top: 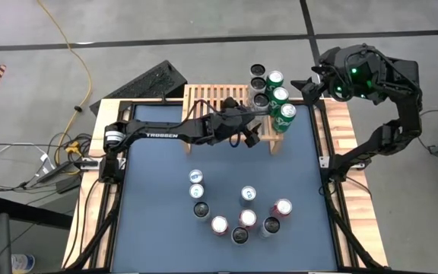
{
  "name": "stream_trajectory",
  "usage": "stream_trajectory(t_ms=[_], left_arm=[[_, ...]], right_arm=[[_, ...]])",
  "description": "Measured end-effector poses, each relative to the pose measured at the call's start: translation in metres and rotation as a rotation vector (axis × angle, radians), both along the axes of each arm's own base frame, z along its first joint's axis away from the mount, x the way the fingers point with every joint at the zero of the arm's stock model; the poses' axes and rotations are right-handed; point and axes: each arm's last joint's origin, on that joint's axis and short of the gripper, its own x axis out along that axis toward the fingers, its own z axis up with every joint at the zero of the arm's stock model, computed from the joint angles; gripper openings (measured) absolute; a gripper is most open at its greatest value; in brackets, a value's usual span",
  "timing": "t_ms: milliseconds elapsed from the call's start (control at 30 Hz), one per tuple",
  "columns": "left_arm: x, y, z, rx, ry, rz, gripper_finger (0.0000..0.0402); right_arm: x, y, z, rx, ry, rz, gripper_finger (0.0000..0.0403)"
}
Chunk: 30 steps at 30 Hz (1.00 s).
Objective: Place canned beverage on shelf
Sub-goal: Put the white-yellow soda can on the shelf aligned with the other white-yellow soda can
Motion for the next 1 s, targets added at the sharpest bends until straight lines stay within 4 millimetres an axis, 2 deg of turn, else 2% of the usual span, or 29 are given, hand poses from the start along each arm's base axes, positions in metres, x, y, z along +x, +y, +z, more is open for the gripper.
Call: stream_trajectory(t_ms=[267,467,800,900,1000], left_arm=[[-0.002,0.006,0.001,-0.052,-0.051,0.076,0.0329],[0.0,0.011,0.009,-0.082,-0.154,0.015,0.0329],[0.001,0.011,0.006,-0.099,-0.164,0.005,0.0327],[0.002,0.012,0.006,-0.099,-0.16,0.003,0.0307],[0.001,0.013,0.006,-0.099,-0.16,0.002,0.027]], right_arm=[[0.0,0.0,0.0,0.0,0.0,0.001,0.0317],[0.0,0.0,0.0,-0.006,0.009,0.008,0.0317],[0.0,0.0,0.0,-0.011,0.015,0.014,0.0317],[0.0,0.0,0.0,-0.011,0.015,0.014,0.0317],[0.0,0.0,0.0,-0.011,0.015,0.014,0.0317]])
